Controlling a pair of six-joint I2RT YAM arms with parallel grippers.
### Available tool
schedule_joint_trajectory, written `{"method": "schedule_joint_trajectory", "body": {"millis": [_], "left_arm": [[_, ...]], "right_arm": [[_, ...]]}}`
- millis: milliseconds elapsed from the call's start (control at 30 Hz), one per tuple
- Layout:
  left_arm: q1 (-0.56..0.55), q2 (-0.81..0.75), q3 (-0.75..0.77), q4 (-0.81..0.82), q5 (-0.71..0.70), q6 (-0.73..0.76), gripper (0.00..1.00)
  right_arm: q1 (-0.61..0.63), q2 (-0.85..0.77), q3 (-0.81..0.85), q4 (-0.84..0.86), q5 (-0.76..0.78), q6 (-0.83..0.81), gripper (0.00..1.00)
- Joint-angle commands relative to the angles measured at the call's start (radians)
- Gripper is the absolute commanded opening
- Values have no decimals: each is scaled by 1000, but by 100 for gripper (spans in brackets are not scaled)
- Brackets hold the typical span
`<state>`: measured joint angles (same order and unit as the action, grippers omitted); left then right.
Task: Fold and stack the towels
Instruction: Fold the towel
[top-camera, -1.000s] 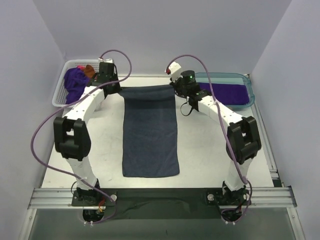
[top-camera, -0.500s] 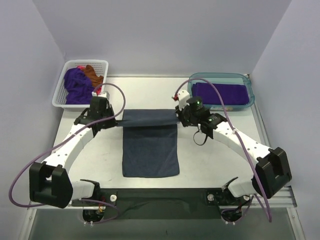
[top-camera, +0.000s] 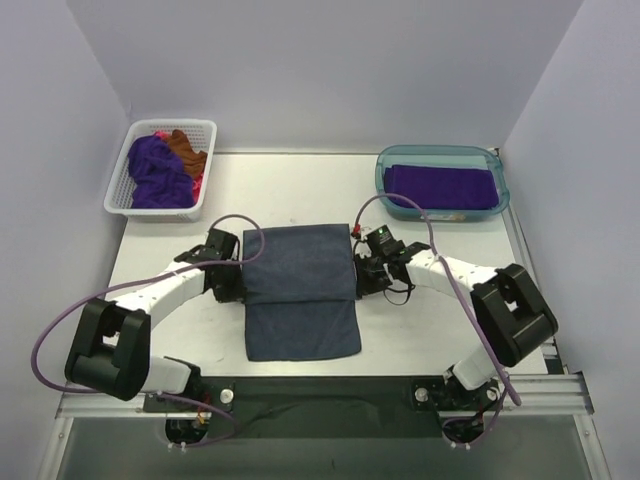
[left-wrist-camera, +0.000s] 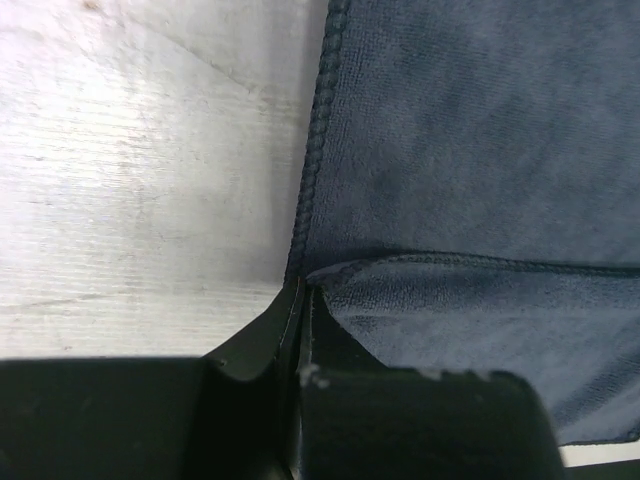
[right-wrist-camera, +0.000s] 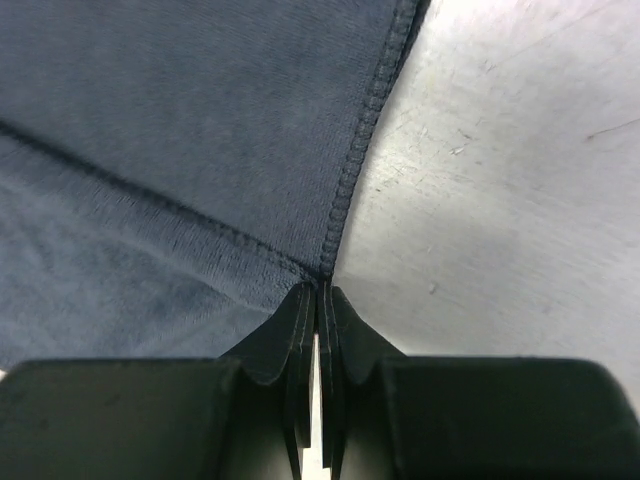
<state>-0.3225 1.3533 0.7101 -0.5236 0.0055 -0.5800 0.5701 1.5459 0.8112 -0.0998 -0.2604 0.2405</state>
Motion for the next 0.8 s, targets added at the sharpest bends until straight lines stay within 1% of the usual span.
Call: {"method": "schedule_joint_trajectory", "body": {"millis": [0,133,233,400,433,500,567,767], "left_arm": [[-15,65,2,31,-10,-37,0],[-15,133,41,40,-18,-41,0],[-12,191,104,40,-41,-38,0],[-4,305,259,36,-32,-15,0],[-4,341,279,19,-27,-12,0],[-4,363,322,-1,-19,-3,0],[-4,348,325,-12,-25,-1,0],[-4,186,342,-50,-90,15,0]], "right_arm": [[-4,60,46,-21,-42,52,0],[-27,137,89,-15,-31,53,0],[-76,186,137,-6,-27,54,0],[-154,250,242,2,-10,37,0],[-159,256,259,-1,-10,33,0],[-165,261,301,-6,-7,28,0],[-164,246,318,-20,-13,25,0],[-164,135,332,-49,35,3,0]]}}
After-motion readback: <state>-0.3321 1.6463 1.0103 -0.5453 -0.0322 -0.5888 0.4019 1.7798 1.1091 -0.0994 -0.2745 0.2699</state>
